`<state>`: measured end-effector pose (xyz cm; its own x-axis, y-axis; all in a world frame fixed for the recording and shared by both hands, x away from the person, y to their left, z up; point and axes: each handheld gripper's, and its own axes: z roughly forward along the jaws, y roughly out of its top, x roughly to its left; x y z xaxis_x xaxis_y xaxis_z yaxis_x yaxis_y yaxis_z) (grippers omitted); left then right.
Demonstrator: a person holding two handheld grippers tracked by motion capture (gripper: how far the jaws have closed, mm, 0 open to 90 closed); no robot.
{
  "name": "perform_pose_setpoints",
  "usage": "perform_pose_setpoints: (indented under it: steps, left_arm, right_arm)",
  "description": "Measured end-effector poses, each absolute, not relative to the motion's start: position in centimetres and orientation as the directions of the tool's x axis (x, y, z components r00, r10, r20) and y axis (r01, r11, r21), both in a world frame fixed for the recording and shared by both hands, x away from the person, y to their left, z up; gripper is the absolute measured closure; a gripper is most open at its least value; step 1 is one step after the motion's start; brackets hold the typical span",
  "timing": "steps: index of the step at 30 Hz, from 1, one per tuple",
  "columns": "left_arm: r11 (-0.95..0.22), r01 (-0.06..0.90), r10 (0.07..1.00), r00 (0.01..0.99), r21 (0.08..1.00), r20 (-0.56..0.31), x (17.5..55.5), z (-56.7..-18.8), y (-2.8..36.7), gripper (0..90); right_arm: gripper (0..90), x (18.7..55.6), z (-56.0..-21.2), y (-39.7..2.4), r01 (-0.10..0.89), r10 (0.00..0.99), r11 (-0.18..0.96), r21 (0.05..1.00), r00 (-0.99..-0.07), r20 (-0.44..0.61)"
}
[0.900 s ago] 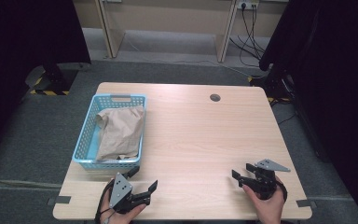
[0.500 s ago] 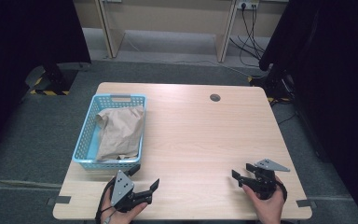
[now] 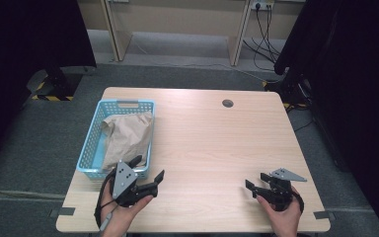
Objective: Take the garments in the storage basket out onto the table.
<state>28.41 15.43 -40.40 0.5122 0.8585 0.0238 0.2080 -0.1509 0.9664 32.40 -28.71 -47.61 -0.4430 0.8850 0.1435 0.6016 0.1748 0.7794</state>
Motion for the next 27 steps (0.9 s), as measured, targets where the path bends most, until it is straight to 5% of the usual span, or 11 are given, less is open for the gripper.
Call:
perform_pose_setpoints:
  steps: [27]
  left_arm:
    - [-0.258,0.336,0.924,0.36,0.906,0.13,37.5,-37.3,19.4,14.3]
  right_arm:
    - [28.7,32.4,-47.6,-28.7,0.604,0.884,0.178,0.777,-0.444,0.143]
